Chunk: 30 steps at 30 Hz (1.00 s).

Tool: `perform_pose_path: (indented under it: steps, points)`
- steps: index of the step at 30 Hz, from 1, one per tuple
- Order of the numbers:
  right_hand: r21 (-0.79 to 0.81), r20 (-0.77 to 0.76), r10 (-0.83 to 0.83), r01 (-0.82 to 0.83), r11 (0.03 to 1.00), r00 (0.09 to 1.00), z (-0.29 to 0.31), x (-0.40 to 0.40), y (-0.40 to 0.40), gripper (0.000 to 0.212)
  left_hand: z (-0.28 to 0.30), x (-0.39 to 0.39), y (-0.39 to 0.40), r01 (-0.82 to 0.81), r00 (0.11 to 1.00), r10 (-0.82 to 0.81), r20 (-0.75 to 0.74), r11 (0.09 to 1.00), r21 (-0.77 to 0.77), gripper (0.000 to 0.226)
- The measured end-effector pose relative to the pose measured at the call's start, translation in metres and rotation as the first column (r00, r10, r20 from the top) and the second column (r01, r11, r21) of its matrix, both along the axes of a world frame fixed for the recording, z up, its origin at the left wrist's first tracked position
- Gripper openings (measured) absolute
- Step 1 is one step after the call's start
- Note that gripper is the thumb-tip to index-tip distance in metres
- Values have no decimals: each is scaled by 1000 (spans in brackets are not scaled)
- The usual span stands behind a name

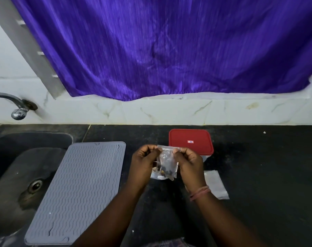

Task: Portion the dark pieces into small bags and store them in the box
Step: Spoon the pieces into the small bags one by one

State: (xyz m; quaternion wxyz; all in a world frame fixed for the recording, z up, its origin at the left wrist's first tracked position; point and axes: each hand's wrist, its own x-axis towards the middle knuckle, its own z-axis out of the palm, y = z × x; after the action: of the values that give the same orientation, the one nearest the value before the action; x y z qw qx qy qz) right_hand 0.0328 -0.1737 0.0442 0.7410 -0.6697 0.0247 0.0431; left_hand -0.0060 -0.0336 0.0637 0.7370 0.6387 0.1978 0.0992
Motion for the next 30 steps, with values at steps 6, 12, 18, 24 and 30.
perform_pose_path:
  steps: [6, 12, 18, 24, 30]
  points:
    - [62, -88, -46, 51, 997, 995, -13, -4, -10, 10, -11, -1, -5, 21, 997, -22, -67, 1000, -4, 10]
    - [83, -159, -137, 152, 985, 978, -26, 3, -31, 12, -29, -11, -33, 204, 949, -249, -194, 953, -222, 27]
    - [64, -248, -262, 286, 956, 932, -61, 1, -61, 7, -49, -19, -54, 201, 912, -282, -298, 940, -275, 10]
    - [-108, -378, -352, 337, 935, 856, -90, -10, -81, 18, -74, -20, -88, 36, 821, -219, -528, 942, -335, 16]
    - [-723, 70, -200, 188, 665, 977, -103, -16, -116, 13, -98, -17, -110, -57, 754, -134, -643, 962, -268, 23]
